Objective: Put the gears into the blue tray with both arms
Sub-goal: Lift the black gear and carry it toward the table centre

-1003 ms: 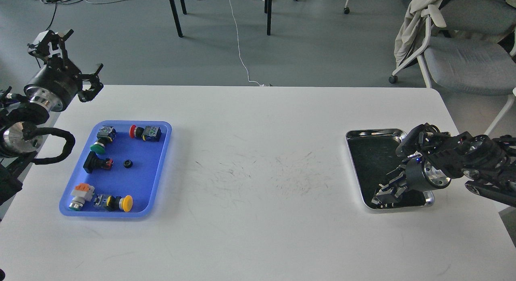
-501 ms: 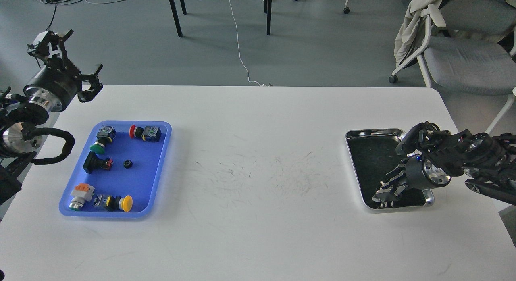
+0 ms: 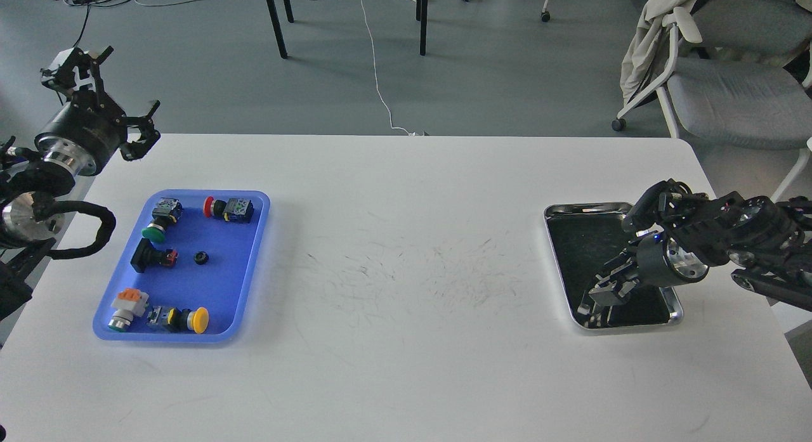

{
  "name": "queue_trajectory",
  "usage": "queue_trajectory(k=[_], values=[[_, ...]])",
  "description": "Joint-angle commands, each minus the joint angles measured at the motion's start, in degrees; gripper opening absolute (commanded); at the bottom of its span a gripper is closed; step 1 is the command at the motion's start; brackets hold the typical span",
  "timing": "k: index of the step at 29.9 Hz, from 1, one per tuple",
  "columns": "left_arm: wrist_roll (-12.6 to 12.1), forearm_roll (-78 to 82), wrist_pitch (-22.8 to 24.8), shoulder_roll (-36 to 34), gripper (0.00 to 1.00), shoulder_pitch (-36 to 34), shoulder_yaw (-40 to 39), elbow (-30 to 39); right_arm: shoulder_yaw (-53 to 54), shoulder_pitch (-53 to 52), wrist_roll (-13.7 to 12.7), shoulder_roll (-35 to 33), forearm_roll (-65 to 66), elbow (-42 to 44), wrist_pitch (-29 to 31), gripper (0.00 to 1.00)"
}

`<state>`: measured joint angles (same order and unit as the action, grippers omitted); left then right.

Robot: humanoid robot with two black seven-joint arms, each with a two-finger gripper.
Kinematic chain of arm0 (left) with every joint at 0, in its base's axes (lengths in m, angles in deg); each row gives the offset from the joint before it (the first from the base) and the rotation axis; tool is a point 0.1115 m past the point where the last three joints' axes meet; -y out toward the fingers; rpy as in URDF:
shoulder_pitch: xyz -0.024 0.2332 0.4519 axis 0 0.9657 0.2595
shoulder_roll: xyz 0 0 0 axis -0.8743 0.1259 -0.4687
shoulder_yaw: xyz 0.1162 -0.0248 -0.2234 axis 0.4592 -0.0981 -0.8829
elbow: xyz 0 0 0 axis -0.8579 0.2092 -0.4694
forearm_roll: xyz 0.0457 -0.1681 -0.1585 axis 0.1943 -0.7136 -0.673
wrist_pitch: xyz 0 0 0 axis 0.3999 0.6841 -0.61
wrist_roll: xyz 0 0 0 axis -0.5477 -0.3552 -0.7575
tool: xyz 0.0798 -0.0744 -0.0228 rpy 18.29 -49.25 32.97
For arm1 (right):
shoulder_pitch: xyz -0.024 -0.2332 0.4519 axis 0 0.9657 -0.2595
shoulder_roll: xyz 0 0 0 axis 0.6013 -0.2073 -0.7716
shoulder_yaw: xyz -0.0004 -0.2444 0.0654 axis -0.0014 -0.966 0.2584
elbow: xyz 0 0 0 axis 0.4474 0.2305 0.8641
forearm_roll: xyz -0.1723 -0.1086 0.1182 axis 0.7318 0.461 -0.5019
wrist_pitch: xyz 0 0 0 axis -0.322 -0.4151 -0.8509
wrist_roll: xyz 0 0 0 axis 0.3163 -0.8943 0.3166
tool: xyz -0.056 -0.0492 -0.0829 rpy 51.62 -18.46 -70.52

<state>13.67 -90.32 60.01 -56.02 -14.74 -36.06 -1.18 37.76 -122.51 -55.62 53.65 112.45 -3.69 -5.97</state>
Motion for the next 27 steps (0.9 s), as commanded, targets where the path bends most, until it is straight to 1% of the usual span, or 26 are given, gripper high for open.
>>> queue_trajectory(k=[1, 12, 22, 25, 27], values=[[0.0, -0.1, 0.0, -1.1, 0.99, -0.1, 0.0, 0.1, 0.4, -1.8, 0.0, 1.8, 0.0, 0.2, -0.4, 0.02], [-0.1, -0.2, 0.6, -5.3, 0.99, -0.1, -0.3, 0.8, 4.6, -2.3, -0.4, 10.7, -0.1, 6.6, -5.8, 0.01], [-0.2, -0.3, 0.7, -8.8, 0.99, -0.1, -0.4, 2.3, 6.6, -2.2, -0.8, 18.4, -0.1, 11.6, -14.1, 0.01], [-0.2, -0.3, 0.7, -10.1, 0.99, 0.0, -0.3, 3.3, 6.6, -2.2, -0.7, 20.1, -0.1, 12.0, -16.1, 0.01], [-0.2, -0.3, 0.7, -10.5, 0.99, 0.0, -0.2, 4.0, 6.6, -2.2, -0.6, 21.2, -0.1, 11.9, -18.6, 0.01]])
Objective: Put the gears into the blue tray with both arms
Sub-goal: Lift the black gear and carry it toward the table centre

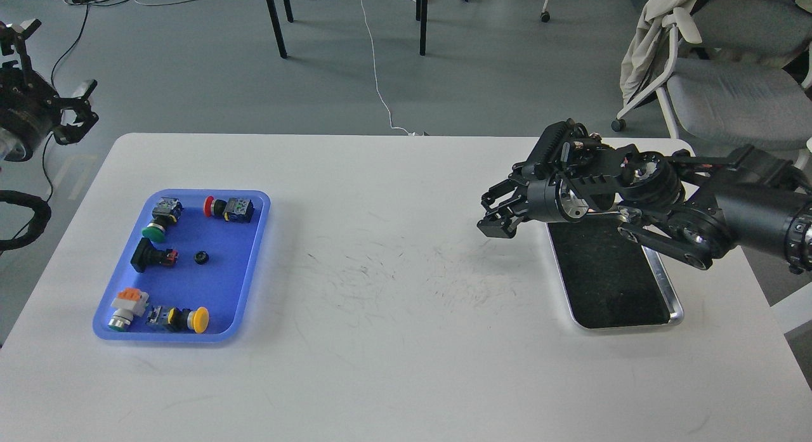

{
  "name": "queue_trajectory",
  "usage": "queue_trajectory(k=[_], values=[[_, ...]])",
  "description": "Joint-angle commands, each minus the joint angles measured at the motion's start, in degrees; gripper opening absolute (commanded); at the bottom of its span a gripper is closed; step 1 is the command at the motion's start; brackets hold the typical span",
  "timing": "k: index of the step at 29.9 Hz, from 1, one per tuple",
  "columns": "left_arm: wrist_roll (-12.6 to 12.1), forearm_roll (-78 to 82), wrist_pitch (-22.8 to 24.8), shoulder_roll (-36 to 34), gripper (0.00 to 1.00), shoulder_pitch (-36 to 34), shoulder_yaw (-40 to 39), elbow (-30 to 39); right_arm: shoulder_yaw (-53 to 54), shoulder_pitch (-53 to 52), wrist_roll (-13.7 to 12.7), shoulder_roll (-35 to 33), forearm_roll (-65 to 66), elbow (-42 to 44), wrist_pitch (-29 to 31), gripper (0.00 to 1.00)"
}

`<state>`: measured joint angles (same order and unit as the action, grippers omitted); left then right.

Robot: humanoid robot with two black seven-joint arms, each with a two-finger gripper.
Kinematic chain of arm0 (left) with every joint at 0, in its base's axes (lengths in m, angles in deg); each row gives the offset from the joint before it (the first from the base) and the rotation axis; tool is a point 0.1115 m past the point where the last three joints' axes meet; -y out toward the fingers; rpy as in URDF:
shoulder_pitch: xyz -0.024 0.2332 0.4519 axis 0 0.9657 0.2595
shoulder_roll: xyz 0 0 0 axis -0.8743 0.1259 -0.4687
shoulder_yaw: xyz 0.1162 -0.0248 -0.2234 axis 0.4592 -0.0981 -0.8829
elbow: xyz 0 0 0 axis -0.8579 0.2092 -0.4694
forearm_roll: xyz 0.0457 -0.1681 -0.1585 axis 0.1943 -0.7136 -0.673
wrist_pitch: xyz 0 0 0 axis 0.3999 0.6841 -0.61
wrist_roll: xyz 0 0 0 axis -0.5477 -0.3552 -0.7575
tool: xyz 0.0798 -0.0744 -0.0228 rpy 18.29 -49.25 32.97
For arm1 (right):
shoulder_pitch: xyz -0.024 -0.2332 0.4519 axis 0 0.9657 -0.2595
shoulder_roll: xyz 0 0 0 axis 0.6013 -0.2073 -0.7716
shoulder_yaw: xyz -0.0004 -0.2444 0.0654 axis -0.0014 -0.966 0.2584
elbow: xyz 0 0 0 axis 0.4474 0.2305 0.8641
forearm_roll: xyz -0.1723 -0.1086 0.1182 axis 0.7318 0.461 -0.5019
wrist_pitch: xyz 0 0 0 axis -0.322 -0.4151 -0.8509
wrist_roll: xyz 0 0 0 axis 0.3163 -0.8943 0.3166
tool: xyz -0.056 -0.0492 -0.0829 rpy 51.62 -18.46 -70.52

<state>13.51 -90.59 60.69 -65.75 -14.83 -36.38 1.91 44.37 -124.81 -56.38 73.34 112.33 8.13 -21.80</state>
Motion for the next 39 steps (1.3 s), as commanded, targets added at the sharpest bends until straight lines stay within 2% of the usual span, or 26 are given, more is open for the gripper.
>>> queue_trajectory(k=[1, 8, 20, 33, 37, 39], values=[[0.0, 0.0, 0.0, -1.0, 0.99, 0.1, 0.1, 1.2, 0.0, 0.1, 0.1, 2.3, 0.0, 0.2, -4.3, 0.01], [0.0, 0.0, 0.0, -2.7, 0.99, 0.2, 0.1, 2.4, 0.3, 0.9, 0.5, 6.9, -0.1, 0.3, -14.0, 0.01], [0.0, -0.1, 0.0, -6.3, 0.99, 0.4, 0.3, 4.8, 0.5, 5.4, 0.7, 16.6, -0.3, 5.3, -18.4, 0.01], [0.0, -0.2, 0.0, -11.9, 0.99, 1.8, 0.4, 8.8, 0.4, 12.0, 1.5, 16.6, -0.2, 12.2, -21.6, 0.01], [-0.9, -3.2, 0.2, -12.7, 0.99, 1.9, 0.4, 9.6, -0.4, 12.5, 1.8, 16.6, -0.1, 12.2, -21.5, 0.01], [-2.2, -4.4, 0.9, -12.4, 0.99, 1.9, 0.4, 9.6, -0.7, 12.7, 1.9, 16.6, 0.0, 12.1, -21.5, 0.01]])
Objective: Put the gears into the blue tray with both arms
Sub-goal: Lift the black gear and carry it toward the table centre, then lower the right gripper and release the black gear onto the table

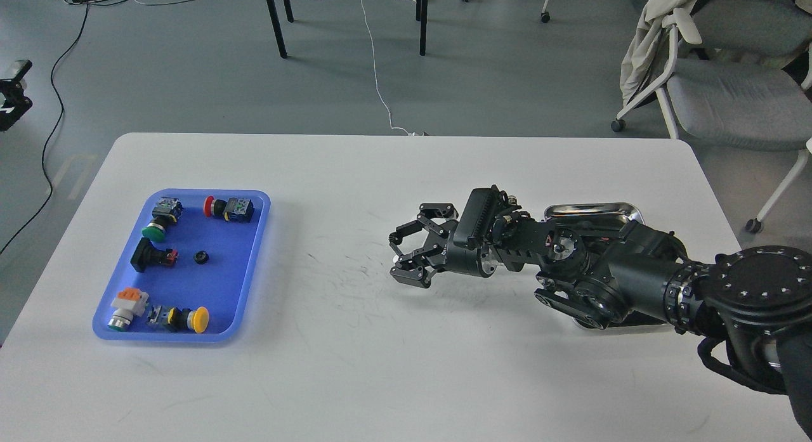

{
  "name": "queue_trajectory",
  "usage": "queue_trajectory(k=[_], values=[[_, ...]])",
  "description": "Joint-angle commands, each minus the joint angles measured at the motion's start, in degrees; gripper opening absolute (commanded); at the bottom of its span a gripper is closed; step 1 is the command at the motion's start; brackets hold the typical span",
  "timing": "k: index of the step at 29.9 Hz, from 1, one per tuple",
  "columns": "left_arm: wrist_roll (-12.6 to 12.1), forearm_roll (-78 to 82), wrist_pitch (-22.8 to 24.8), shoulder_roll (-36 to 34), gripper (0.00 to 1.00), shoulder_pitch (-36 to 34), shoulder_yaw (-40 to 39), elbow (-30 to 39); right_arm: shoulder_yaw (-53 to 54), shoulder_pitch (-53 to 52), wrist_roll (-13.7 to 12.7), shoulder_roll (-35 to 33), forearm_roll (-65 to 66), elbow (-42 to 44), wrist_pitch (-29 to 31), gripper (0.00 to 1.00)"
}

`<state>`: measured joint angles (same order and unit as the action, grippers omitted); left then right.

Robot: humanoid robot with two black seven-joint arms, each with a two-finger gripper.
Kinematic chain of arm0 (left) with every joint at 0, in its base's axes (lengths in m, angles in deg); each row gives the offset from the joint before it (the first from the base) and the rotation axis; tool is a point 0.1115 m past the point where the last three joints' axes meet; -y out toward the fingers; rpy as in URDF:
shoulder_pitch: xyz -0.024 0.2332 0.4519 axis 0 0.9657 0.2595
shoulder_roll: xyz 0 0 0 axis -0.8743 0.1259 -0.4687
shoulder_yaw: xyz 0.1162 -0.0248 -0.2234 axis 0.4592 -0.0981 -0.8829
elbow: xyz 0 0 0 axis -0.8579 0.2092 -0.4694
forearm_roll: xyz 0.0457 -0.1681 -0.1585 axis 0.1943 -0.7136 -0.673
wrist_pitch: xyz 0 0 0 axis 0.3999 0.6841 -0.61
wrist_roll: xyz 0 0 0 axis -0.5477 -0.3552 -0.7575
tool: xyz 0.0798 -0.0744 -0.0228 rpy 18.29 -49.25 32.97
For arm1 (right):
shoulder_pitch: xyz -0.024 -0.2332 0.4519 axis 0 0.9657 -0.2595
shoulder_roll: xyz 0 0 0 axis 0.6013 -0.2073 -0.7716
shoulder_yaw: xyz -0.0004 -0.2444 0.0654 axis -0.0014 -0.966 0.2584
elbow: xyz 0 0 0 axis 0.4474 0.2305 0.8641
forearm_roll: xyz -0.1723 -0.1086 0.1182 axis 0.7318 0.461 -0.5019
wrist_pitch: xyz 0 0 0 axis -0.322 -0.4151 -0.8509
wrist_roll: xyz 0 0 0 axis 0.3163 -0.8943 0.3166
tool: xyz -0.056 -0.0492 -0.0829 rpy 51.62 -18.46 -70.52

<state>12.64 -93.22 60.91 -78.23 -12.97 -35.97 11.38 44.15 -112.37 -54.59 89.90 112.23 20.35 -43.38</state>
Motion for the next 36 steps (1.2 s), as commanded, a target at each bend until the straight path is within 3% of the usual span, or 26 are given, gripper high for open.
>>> queue_trajectory(k=[1, 12, 26, 30, 36], values=[[-1.5, -2.1, 0.8, 0.4, 0.99, 0.0, 0.0, 0.2, -0.6, 0.3, 0.4, 0.0, 0.2, -0.1, 0.1, 0.01], [-1.8, -3.3, 0.5, 5.0, 0.99, 2.1, -0.3, 0.3, -4.6, 0.3, 1.0, 0.0, 0.7, -0.2, 0.1, 0.01], [-1.7, -3.2, 0.9, 4.8, 0.99, 2.5, -0.6, 0.3, -5.7, 0.3, 1.6, 0.0, 1.2, -0.3, -0.1, 0.03], [-1.7, -3.2, 0.9, 4.8, 0.99, 2.5, -0.8, 0.3, -3.9, 0.6, 1.3, 0.0, 1.0, -0.1, -0.9, 0.29], [-1.7, -3.1, 1.2, 4.6, 0.99, 2.5, -0.8, 0.3, -1.8, 1.1, 1.3, 0.0, 0.4, 0.0, -1.0, 0.5]])
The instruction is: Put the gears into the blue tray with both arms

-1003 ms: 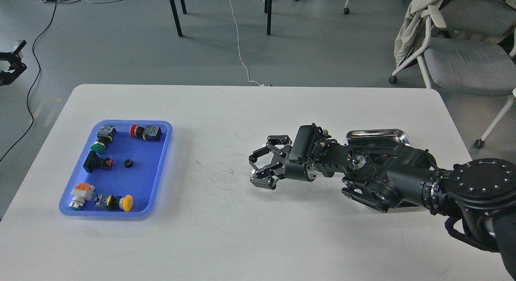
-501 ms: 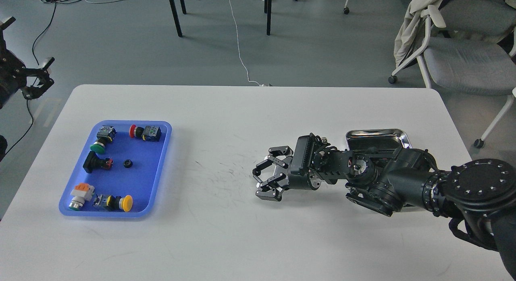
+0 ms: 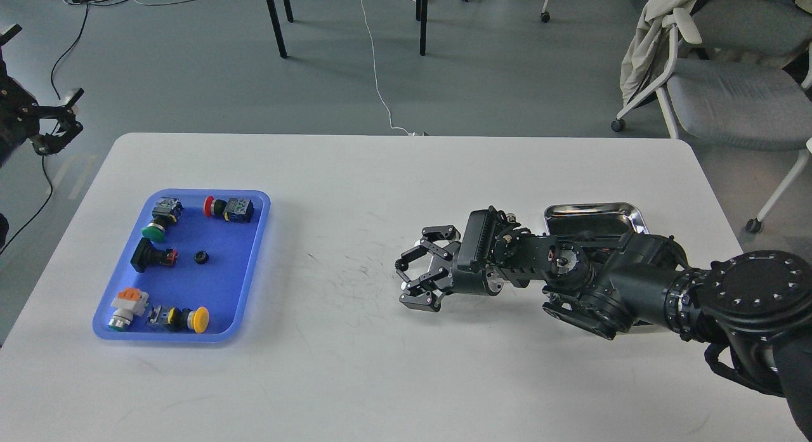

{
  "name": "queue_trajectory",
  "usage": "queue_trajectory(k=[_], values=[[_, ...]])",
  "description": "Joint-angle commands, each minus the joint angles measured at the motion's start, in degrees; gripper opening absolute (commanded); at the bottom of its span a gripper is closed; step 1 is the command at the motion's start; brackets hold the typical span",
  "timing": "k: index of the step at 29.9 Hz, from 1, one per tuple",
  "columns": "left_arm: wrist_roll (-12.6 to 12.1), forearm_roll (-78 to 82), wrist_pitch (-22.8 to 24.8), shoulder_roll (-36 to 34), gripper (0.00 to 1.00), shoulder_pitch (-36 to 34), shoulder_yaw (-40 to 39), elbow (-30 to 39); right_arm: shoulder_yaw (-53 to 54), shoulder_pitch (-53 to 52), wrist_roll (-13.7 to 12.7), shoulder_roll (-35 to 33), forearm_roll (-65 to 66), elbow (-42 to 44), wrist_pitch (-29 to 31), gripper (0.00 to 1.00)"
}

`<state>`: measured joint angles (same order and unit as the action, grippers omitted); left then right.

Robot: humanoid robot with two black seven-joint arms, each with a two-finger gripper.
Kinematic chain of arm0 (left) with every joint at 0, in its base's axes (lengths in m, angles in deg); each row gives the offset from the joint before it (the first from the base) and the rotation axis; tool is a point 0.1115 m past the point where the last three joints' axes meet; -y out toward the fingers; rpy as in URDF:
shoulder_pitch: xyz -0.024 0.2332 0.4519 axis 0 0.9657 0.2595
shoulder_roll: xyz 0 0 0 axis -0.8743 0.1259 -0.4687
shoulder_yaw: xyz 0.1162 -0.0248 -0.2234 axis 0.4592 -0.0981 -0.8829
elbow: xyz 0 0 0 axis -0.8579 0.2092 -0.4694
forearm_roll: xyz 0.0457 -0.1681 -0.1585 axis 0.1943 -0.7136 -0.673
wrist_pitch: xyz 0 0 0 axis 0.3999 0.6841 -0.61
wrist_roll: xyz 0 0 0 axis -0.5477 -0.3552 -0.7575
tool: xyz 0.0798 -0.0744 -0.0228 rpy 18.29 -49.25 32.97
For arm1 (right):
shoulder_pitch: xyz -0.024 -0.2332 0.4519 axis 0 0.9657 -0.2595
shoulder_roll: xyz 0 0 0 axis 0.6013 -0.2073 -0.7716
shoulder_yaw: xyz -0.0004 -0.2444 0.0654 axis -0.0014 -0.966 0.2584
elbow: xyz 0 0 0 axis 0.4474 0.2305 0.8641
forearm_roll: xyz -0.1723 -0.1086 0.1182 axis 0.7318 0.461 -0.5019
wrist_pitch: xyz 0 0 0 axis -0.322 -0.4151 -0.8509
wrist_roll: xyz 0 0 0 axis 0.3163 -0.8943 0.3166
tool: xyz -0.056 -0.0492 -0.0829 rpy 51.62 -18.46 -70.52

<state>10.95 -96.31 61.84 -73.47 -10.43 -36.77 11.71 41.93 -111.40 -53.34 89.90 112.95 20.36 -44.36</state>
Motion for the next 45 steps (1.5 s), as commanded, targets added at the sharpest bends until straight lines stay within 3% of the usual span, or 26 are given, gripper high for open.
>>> queue_trajectory(k=[1, 4, 6, 14, 22, 27, 33, 37, 45], values=[[0.0, 0.0, 0.3, -0.2, 0.99, 0.0, 0.0, 0.0, 0.4, 0.1, 0.0, 0.0, -0.4, 0.0, -0.1, 0.5], [0.0, 0.0, 0.4, -0.4, 0.99, 0.0, 0.0, 0.0, 2.4, 0.1, -0.1, 0.0, -1.0, 0.1, -0.1, 0.53], [0.0, 0.0, 0.5, -0.4, 0.99, 0.1, 0.1, 0.1, 5.7, 0.1, -0.2, 0.0, -1.8, 0.3, 0.1, 0.62], [0.0, 0.0, 0.7, 0.0, 0.99, 0.2, 0.3, 0.4, 9.4, -0.9, -0.2, 0.0, -7.7, 0.5, -0.2, 0.7], [0.3, -0.3, 5.1, 0.3, 0.99, 1.5, 0.0, 0.6, 19.4, -4.7, -0.3, 0.0, -25.4, 0.2, 0.6, 0.83], [1.0, -0.3, 4.8, 2.0, 0.99, 1.5, 0.0, 0.6, 19.6, -8.1, -1.5, 0.0, -39.9, -1.7, 0.6, 0.89], [2.5, 0.6, 4.7, 3.3, 0.99, 1.5, 0.7, 0.7, 19.7, -10.0, -2.8, -6.7, -49.3, -5.0, 0.7, 0.93], [2.5, 1.0, 4.7, 4.3, 0.99, 1.5, 0.8, 0.7, 19.8, -10.2, -4.4, -11.7, -56.1, -7.4, 1.4, 0.94], [2.4, 3.0, 5.0, 5.0, 0.99, 1.6, 1.0, 0.8, 19.9, -10.0, -4.8, -22.9, -63.1, -14.4, 2.8, 0.95]])
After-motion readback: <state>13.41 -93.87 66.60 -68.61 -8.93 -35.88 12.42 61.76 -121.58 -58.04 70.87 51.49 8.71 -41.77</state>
